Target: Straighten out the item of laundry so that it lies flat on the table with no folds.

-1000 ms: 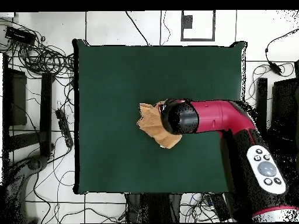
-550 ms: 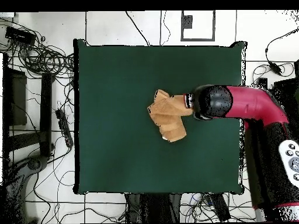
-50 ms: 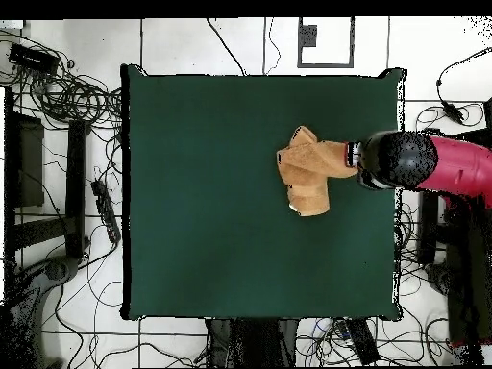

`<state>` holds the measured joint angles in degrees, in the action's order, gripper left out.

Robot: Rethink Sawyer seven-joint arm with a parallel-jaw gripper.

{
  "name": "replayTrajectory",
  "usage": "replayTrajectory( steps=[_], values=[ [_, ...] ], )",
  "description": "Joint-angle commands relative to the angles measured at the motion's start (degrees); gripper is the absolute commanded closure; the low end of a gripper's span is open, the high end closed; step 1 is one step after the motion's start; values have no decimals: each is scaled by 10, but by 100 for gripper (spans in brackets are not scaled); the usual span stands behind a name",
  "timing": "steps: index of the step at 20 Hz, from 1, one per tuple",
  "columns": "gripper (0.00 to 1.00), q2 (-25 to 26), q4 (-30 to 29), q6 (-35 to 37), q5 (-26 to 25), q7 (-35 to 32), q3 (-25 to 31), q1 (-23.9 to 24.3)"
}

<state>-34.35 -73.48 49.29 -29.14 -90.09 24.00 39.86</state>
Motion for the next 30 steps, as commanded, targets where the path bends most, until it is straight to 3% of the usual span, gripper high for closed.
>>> replayTrajectory(
  steps=[1,10,16,30],
  values=[
    [100,17,18,74,-19,195,57,-1],
    [100,-13,12,97,-23,228,66,-2],
    [100,-93,-50,109,-15,290,86,-3],
    [100,-185,-107,105,6,347,118,-4]
  ],
)
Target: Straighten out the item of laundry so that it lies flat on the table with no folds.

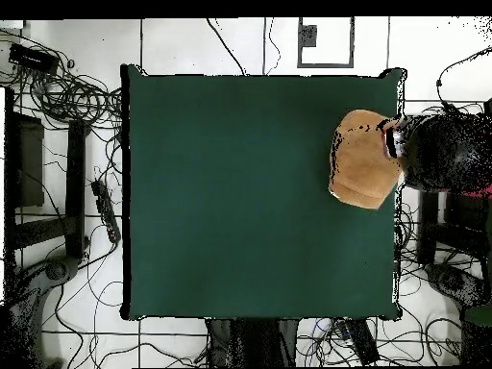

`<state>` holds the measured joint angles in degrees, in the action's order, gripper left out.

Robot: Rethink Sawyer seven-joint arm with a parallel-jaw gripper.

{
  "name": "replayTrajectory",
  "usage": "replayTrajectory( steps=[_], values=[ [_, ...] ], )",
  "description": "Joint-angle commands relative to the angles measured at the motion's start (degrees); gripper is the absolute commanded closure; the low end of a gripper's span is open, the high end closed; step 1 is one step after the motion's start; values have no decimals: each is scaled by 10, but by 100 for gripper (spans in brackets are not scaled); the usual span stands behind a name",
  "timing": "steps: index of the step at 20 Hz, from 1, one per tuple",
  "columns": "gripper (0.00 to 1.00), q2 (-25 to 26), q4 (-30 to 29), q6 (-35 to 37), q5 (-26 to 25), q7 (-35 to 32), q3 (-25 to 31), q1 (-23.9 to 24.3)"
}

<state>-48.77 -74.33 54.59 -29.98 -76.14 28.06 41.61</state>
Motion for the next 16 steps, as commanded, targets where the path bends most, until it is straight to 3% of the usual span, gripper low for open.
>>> replayTrajectory(
  steps=[1,8,16],
  values=[
    [100,-42,-104,44,14,208,82,-18],
    [100,-35,-119,9,8,167,81,-26],
    [100,-2,-133,-34,-11,60,57,-78]
  ],
)
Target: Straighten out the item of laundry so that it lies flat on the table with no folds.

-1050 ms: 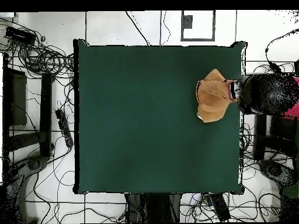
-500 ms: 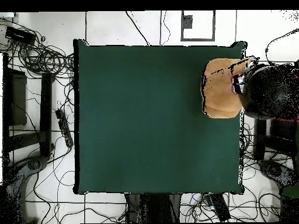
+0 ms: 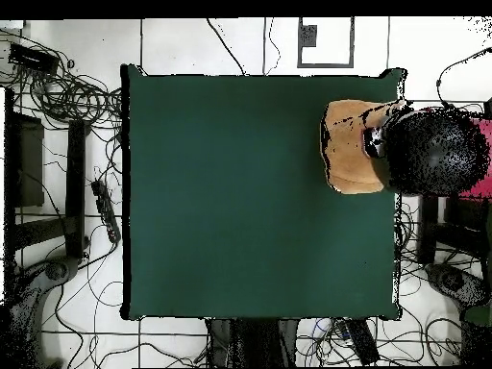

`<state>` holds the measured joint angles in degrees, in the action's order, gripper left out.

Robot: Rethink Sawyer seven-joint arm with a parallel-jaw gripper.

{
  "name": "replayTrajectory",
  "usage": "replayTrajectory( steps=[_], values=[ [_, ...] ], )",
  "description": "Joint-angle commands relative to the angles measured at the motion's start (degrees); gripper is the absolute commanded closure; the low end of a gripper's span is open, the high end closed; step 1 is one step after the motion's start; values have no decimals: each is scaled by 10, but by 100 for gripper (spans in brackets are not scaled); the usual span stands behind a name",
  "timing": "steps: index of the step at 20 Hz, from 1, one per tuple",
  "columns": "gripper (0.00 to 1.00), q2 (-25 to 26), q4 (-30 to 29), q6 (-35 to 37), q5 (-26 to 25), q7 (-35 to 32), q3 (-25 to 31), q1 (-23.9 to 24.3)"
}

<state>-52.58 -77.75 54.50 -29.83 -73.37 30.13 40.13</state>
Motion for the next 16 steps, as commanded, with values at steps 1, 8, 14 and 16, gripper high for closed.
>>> replayTrajectory(
  steps=[1,8,14,16],
  values=[
    [100,39,-99,-42,-24,19,29,-73],
    [100,79,-90,-132,-112,-131,-56,-173],
    [100,123,-45,-150,-150,-237,-144,-278],
    [100,140,-25,-149,-163,-269,-174,-317]
  ],
)
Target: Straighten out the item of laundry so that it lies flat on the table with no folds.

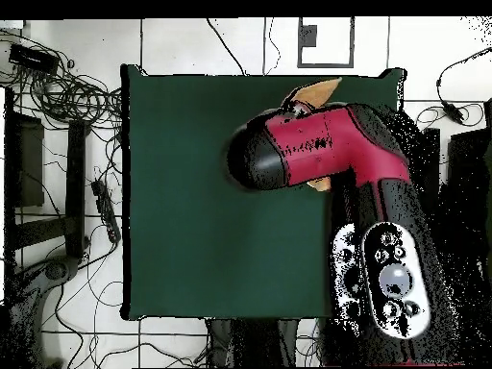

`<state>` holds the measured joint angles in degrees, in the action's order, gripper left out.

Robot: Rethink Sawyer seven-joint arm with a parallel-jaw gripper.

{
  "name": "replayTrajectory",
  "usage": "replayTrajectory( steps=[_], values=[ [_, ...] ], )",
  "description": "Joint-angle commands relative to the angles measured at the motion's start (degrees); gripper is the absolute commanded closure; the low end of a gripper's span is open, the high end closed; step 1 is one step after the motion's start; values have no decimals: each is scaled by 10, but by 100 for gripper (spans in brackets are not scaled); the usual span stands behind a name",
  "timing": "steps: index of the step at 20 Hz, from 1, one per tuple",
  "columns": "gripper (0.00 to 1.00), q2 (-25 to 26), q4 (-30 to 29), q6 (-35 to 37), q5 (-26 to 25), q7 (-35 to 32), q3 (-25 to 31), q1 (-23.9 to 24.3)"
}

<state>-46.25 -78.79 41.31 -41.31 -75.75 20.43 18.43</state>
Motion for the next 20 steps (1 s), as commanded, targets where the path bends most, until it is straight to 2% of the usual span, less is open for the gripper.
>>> replayTrajectory(
  steps=[1,7,15,20],
  values=[
    [100,85,-9,-17,-46,-256,-90,-117],
    [100,136,45,12,-53,-384,-173,-235],
    [100,204,126,152,-15,-574,-284,-363],
    [100,269,205,284,-6,-679,-345,-411]
  ],
)
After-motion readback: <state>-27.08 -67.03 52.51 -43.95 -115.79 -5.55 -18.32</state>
